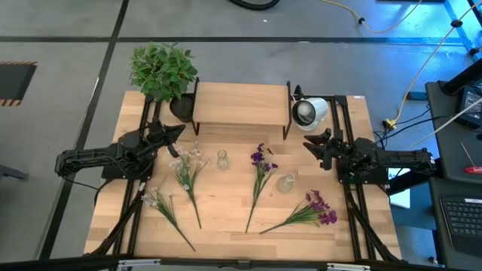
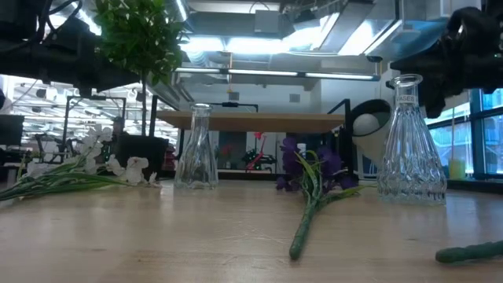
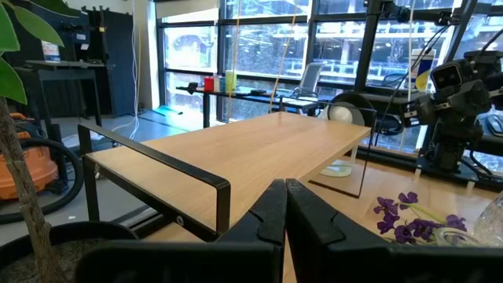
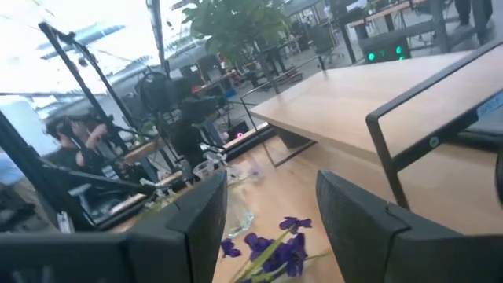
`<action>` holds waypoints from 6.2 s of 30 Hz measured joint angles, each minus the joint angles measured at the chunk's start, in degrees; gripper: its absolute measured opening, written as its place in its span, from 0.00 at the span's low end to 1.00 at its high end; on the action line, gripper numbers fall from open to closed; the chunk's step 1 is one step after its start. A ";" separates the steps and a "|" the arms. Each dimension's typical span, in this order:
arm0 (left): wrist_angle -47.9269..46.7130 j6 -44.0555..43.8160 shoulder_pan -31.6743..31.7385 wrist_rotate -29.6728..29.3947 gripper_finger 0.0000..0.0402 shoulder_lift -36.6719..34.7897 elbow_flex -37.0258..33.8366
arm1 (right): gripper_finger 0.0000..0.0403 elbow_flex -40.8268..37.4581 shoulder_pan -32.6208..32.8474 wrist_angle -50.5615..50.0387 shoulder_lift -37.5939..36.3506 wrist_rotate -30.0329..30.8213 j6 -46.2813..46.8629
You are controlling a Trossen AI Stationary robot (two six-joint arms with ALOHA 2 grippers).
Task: Pick and place flowers into a vace then onto a shelf
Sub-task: Put the right white flowers into the left transparent vase
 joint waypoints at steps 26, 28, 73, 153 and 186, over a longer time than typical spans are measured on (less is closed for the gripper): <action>2.15 -3.22 -0.17 6.45 0.19 -0.02 0.02 | 0.49 0.00 0.00 0.02 0.00 -0.01 6.19; 3.10 -7.70 -0.17 6.40 0.24 -0.02 0.02 | 0.49 0.00 -0.01 0.00 0.00 -0.01 6.18; -70.65 -92.48 -33.28 23.71 0.31 93.87 74.05 | 0.49 0.00 -0.02 0.33 -0.04 -0.03 -7.29; -87.80 -120.61 -40.53 22.50 0.01 96.55 79.16 | 0.49 0.00 0.00 0.22 -0.02 -0.03 -5.94; -67.07 -89.71 -33.26 -60.22 0.01 88.43 73.14 | 0.49 0.00 -0.02 0.26 -0.02 -0.03 -5.72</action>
